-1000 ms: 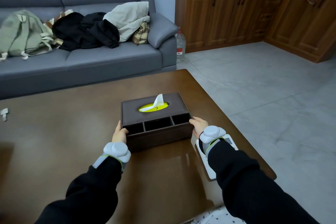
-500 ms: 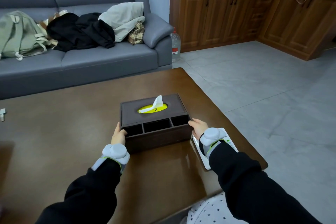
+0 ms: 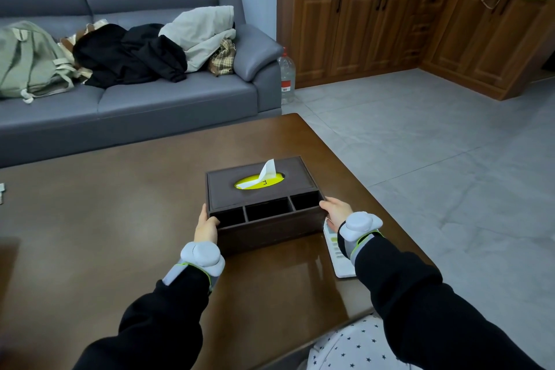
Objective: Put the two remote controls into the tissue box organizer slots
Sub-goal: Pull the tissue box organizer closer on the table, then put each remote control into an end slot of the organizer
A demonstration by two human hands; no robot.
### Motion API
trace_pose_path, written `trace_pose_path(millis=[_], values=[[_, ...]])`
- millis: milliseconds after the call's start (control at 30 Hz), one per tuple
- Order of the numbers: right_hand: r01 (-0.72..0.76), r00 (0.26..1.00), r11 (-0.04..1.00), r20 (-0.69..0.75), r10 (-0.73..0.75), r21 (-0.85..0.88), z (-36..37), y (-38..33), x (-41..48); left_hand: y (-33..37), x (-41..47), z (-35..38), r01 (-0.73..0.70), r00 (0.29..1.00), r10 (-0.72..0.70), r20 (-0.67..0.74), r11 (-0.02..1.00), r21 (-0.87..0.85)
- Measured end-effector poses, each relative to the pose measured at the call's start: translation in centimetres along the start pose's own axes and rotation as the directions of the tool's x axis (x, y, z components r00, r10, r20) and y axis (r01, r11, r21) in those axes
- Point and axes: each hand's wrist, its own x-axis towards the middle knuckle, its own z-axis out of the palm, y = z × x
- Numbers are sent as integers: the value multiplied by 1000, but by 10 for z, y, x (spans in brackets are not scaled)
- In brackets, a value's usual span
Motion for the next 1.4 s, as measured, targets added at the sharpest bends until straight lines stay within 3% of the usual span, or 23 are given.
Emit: trace_pose_path(millis=[167,267,400,533,733,867,1000,1200,1400], values=[[-24,1000,1000,-18,24,-13,-13,-5,4,0,5,-1,12,999,-11,44,999,-40],[31,991,999,-127,-31,4,-32,-5,6,6,11,-6,60,998,-56,39,991,-123],[-3,969,976,-243,-52,-220,-60,6,3,7,23,-8,63,998,-62,12,992,-110],[-61,967,928,-251,-36,-368,-69,21,0,0,20,-8,57,998,-56,17,997,-47],[41,953,777,-210,-219,-628,-59,29,-6,-9,17,-10,57,998,-58,-15,994,-99],[48,985,606,-64,-162,-794,-34,39,-7,-5,20,-6,55,997,-59,-44,994,-100],[-19,983,428,-94,-155,-904,-17,49,-10,-2,24,-3,40,997,-42,-63,998,-41],[-88,981,394,-147,-123,-915,-6,48,-11,4,25,0,-5,998,13,-66,993,114],[-117,982,397,-165,-89,-910,-4,45,-9,-1,20,-2,-16,998,18,-56,999,43]])
